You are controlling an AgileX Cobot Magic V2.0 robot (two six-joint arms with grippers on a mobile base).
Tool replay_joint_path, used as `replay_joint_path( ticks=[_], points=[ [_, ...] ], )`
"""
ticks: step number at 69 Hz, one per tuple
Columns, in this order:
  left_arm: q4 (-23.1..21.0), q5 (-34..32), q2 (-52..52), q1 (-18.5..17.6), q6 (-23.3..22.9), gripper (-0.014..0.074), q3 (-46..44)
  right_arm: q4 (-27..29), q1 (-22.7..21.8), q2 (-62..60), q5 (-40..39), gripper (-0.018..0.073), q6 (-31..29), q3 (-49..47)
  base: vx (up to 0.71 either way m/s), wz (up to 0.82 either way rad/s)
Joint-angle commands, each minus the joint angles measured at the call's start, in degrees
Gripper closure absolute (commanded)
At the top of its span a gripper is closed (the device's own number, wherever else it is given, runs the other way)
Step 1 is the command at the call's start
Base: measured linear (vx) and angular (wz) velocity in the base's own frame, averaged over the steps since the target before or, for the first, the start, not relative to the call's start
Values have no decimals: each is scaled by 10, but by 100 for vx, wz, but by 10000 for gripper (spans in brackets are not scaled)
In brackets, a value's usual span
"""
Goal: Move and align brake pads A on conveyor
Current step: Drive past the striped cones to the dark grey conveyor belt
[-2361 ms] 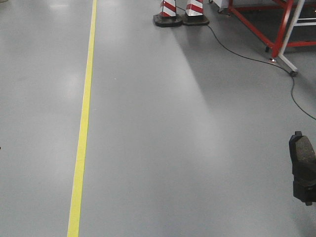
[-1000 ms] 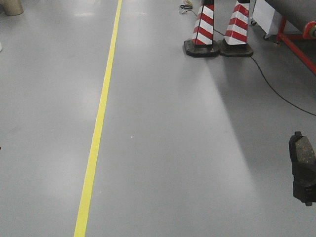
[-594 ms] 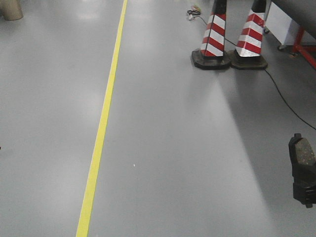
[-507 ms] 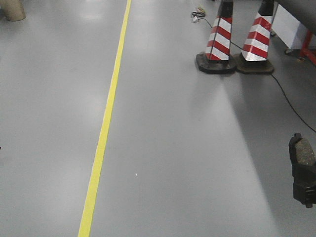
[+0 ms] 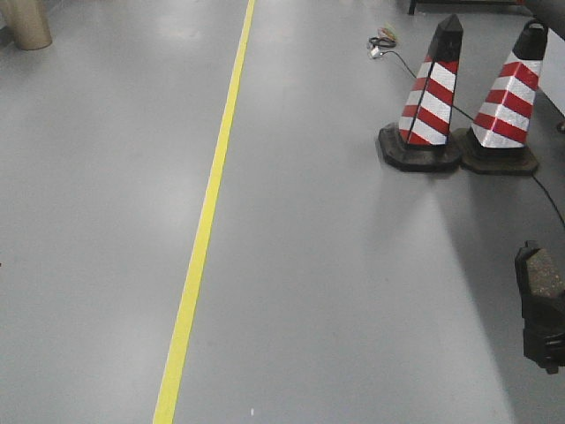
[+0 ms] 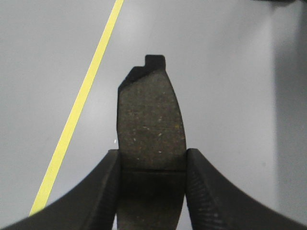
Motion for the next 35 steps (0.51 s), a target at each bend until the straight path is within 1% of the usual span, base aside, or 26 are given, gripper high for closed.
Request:
replay_joint_path(
  ticks=[1, 35],
  points=[
    [-2, -47, -2, -2, 0, 540, -16, 5, -1, -3, -42, 499, -3, -17, 73, 1],
    [-2, -47, -2, -2, 0, 540, -16, 5, -1, -3, -42, 499, -3, -17, 73, -3]
  ],
)
